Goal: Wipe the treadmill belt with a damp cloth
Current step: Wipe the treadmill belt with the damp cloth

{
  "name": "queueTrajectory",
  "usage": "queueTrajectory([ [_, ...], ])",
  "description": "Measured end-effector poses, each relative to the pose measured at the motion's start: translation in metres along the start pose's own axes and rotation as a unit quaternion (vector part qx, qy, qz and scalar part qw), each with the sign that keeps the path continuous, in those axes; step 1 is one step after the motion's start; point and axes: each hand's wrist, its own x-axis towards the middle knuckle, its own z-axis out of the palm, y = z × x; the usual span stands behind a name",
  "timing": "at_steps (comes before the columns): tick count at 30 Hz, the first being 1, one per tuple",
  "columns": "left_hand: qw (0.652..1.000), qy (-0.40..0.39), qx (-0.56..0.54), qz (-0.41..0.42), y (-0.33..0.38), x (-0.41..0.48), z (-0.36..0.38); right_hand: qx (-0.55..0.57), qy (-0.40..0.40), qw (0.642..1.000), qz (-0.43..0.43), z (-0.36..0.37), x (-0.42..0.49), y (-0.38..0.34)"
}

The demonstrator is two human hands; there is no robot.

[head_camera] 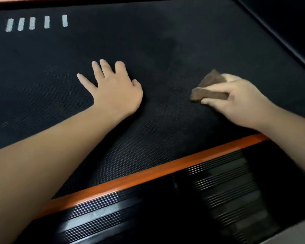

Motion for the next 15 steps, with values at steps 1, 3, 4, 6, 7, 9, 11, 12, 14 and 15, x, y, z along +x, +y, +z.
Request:
queueTrajectory([
  [1,1.000,0.004,0.002,0.005,0.006,0.001,0.003,0.005,-0.006,1.000,-0.002,0.000,-0.005,0.000],
  [3,1.000,0.010,0.007,0.025,0.017,0.003,0.009,0.024,-0.072,0.997,-0.030,0.003,-0.025,-0.005],
  [4,0.999,0.010,0.009,0.029,0.021,0.006,0.012,0.035,-0.112,0.992,-0.049,0.003,-0.034,-0.013],
  [6,1.000,0.009,0.015,0.020,0.027,0.010,0.016,0.048,-0.152,0.984,-0.079,0.000,-0.037,-0.015],
  [7,1.000,0.010,0.017,0.013,0.029,0.012,0.018,0.045,-0.148,0.983,-0.094,-0.004,-0.030,-0.009],
  [9,0.999,0.024,0.023,0.004,0.031,0.019,0.019,0.003,-0.076,0.993,-0.085,-0.009,-0.001,0.014],
  [11,0.998,0.043,0.035,0.014,0.031,0.027,0.018,-0.048,0.019,0.999,-0.008,-0.010,0.032,0.039],
  [12,0.998,0.053,0.037,0.025,0.029,0.031,0.018,-0.056,0.055,0.997,0.025,-0.007,0.042,0.046],
  [14,0.997,0.063,0.032,0.043,0.027,0.035,0.019,-0.034,0.058,0.998,0.013,0.006,0.039,0.039],
  [15,0.997,0.061,0.030,0.047,0.027,0.036,0.021,-0.012,0.033,0.999,-0.027,0.012,0.029,0.026],
])
